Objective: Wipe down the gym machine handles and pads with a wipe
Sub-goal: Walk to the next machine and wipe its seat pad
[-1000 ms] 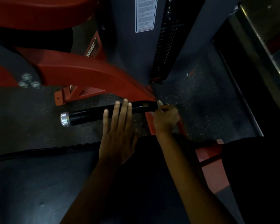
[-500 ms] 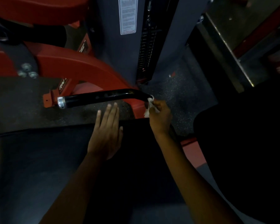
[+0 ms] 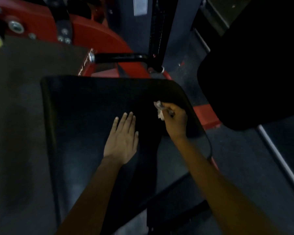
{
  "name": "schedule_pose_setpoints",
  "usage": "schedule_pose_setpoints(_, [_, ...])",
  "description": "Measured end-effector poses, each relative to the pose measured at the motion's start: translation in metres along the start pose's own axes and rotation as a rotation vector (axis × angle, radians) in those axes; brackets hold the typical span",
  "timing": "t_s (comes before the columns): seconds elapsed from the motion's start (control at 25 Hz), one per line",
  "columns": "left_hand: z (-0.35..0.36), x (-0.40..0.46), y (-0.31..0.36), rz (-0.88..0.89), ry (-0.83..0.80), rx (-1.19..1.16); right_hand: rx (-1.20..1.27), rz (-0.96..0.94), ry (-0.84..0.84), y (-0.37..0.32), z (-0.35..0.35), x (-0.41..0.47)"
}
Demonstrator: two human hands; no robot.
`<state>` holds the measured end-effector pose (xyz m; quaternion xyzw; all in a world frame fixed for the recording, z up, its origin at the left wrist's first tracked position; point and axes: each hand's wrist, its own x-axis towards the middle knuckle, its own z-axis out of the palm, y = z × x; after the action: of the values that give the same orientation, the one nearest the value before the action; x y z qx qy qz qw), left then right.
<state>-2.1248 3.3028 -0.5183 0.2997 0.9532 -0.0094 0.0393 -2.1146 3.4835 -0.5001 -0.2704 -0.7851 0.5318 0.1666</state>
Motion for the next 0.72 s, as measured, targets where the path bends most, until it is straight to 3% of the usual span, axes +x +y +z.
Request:
schedule_pose_setpoints(0.24, [-0.007, -0.106, 0.025, 0.019, -0.033, -0.06, -0.033, -0.006, -0.001, 0.003, -0.056, -0.119])
schedule_pose_setpoints(0.44, [-0.011, -0.14, 0.03, 0.011, -0.091, -0.131, -0.034, -0.016, -0.011, 0.006, -0.071, -0.173])
schedule_pose_setpoints(0.56, [-0.026, -0.167, 0.048, -0.076, -0.11, -0.359, -0.169, -0.19, -0.049, -0.004, -0.088, -0.227])
schedule_pose_setpoints(0.72, [-0.027, -0.228, 0.087, -0.027, -0.075, -0.547, -0.467, -0.331, -0.193, 0.001, -0.103, -0.316])
